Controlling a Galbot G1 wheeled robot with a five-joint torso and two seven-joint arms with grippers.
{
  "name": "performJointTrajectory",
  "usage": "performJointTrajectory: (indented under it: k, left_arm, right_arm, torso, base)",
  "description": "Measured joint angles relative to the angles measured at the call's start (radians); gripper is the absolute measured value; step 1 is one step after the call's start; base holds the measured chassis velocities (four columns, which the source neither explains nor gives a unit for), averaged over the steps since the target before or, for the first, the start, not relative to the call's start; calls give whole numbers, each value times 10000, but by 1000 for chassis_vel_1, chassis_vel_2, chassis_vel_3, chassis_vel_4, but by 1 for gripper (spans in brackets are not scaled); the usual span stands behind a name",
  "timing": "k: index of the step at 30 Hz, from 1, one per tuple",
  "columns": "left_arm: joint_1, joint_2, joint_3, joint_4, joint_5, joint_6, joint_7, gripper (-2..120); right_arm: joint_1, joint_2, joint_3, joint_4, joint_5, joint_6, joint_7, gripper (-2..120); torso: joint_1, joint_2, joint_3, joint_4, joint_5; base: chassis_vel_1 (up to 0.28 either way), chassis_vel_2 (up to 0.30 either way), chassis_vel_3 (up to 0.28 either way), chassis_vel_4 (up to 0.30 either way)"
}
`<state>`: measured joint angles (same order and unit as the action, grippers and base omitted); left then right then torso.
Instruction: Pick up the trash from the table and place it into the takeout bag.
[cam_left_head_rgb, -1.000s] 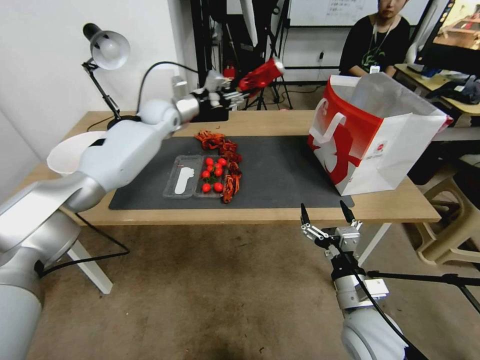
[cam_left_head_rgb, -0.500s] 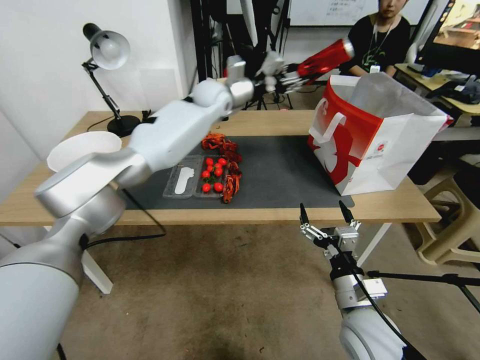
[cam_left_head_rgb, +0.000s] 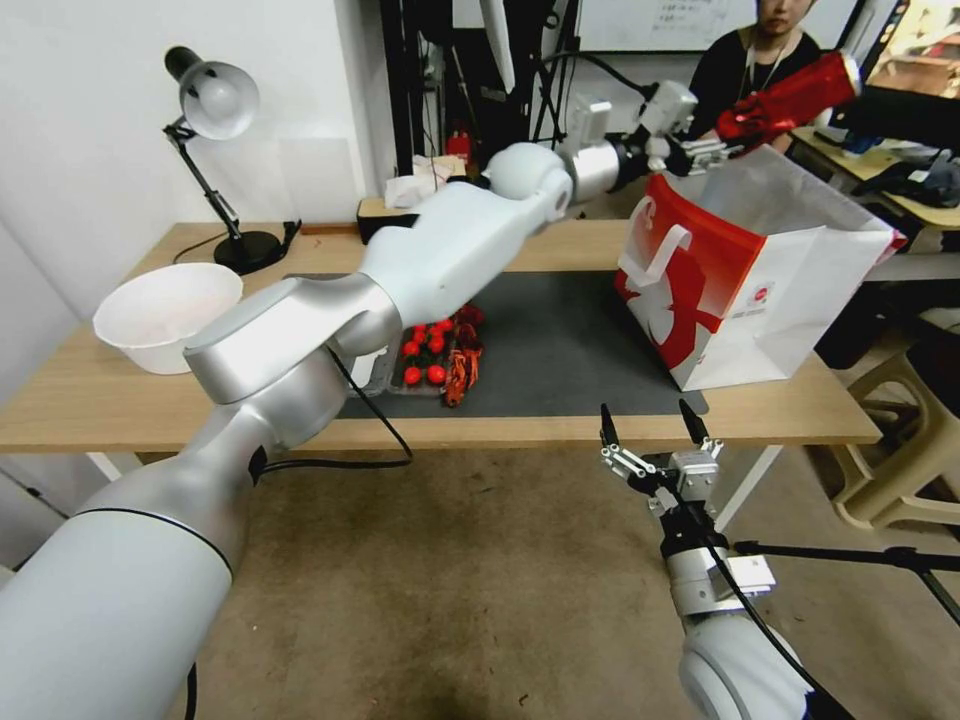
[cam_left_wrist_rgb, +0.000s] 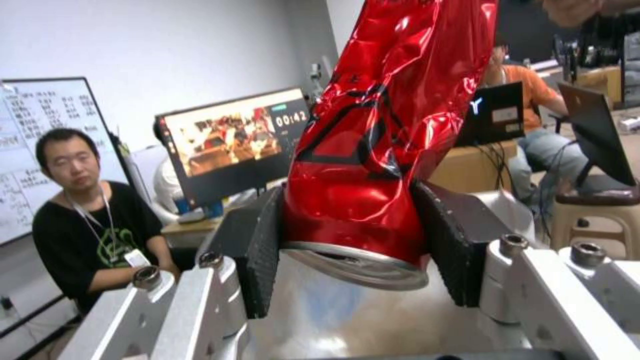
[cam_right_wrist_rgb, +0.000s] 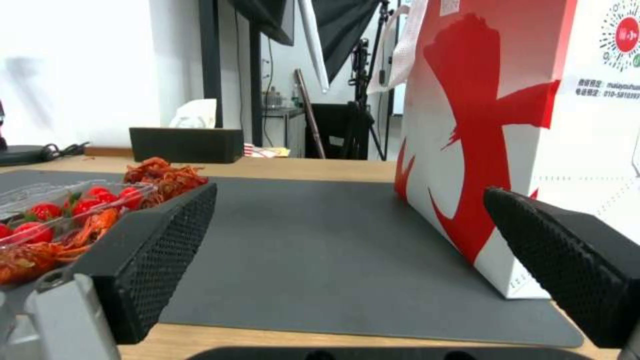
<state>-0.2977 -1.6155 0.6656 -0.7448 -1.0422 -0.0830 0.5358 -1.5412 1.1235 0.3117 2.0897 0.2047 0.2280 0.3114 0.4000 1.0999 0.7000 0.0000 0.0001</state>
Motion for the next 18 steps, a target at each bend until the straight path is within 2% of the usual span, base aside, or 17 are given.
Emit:
performJointTrajectory:
  k: [12, 13, 14, 17, 18]
  left_arm:
    - [155, 46, 408, -134, -41, -39, 21, 47]
    - [156, 49, 416, -138, -42, -45, 22, 52]
    - [156, 49, 416, -138, -42, -45, 22, 52]
    - [180, 55, 429, -159, -49, -54, 19, 67]
    - [180, 55, 429, -159, -49, -54, 19, 67]
  right_arm:
    - [58, 88, -23, -1, -2, -31, 0, 100]
    - [42, 93, -22, 0, -5, -33, 0, 100]
    - [42, 93, -22, 0, -5, -33, 0, 100]
    - [5, 96, -14, 0, -12, -33, 0, 100]
    - [5, 96, -14, 0, -12, -33, 0, 100]
  torso:
    - [0, 0, 0, 0, 0]
    - [0, 0, 0, 0, -1]
    - [0, 0, 0, 0, -1]
    - [0, 0, 0, 0, -1]
    - [0, 0, 0, 0, -1]
  base:
    - [0, 0, 0, 0]
    - [0, 0, 0, 0]
    - [0, 0, 0, 0]
    - [0, 0, 0, 0]
    - [0, 0, 0, 0]
